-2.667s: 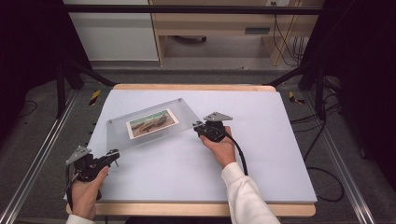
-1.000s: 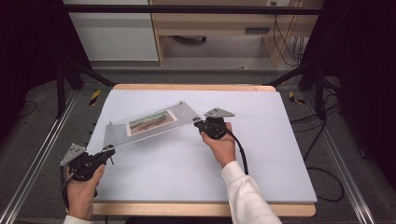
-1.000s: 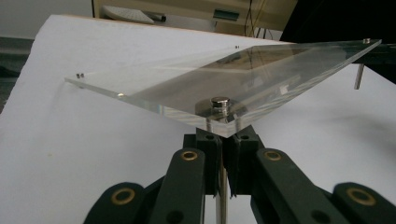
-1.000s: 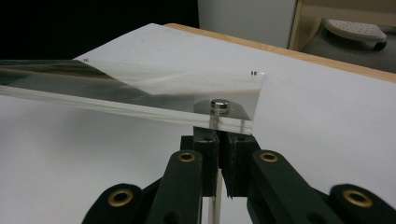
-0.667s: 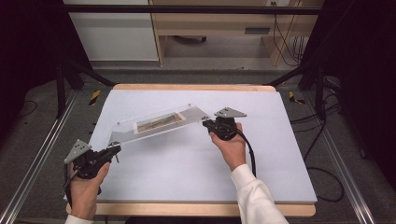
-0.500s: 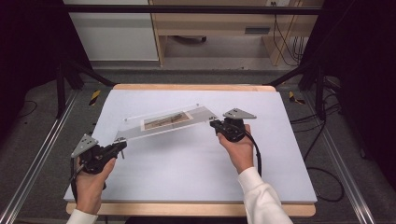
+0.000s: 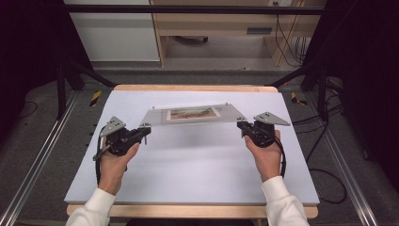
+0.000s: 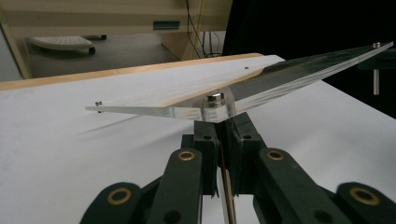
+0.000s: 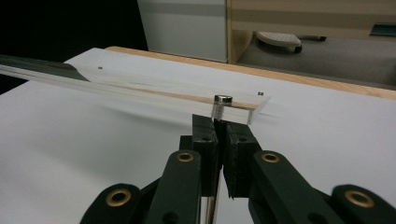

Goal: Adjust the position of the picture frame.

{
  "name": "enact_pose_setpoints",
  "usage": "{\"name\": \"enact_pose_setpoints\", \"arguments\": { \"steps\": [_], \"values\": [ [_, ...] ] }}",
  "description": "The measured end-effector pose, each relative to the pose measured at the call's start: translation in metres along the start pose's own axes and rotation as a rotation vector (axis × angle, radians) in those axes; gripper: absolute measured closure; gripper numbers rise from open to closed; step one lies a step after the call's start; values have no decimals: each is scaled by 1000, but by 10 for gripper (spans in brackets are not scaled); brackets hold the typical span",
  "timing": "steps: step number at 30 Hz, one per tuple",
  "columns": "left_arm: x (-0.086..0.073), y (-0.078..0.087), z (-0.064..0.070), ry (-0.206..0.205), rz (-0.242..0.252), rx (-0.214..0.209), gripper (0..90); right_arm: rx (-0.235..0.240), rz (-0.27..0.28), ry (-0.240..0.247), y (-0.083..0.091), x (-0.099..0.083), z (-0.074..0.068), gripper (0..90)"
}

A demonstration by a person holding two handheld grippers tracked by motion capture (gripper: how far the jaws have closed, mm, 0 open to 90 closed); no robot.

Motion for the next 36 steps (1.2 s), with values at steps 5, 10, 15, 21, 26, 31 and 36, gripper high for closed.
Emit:
{"name": "enact_pose_setpoints", "arguments": {
  "steps": [5, 10, 15, 21, 26, 31, 36],
  "values": [
    [5, -15, 7, -12, 0, -21, 825, -26, 9, -19, 10, -3, 13, 846],
    [6, -26, 10, -28, -11, -30, 823, -43, 14, -30, 15, -6, 22, 846],
    [7, -35, 11, -42, -18, -29, 822, -57, 14, -44, 15, -10, 28, 845],
    [5, -40, 10, -48, -15, -25, 821, -65, 16, -58, 12, -15, 32, 846],
    [4, -42, 8, -51, -14, -21, 821, -64, 15, -65, 10, -19, 31, 845],
    [1, -43, 3, -52, -15, -13, 820, -62, 17, -67, 8, -21, 30, 845],
    [-6, -42, -1, -38, -13, -9, 820, -57, 11, -67, 6, -23, 26, 844]
  ]
}}
Point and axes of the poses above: each handheld gripper's, and its own axes: y roughly backward along the jaws, x roughly out of its top, z roughly to its right, the point moved 6 cm from there along -y, roughly forward along the jaws, and after that the axes turned 2 degrees about y, right-handed, at the moved point
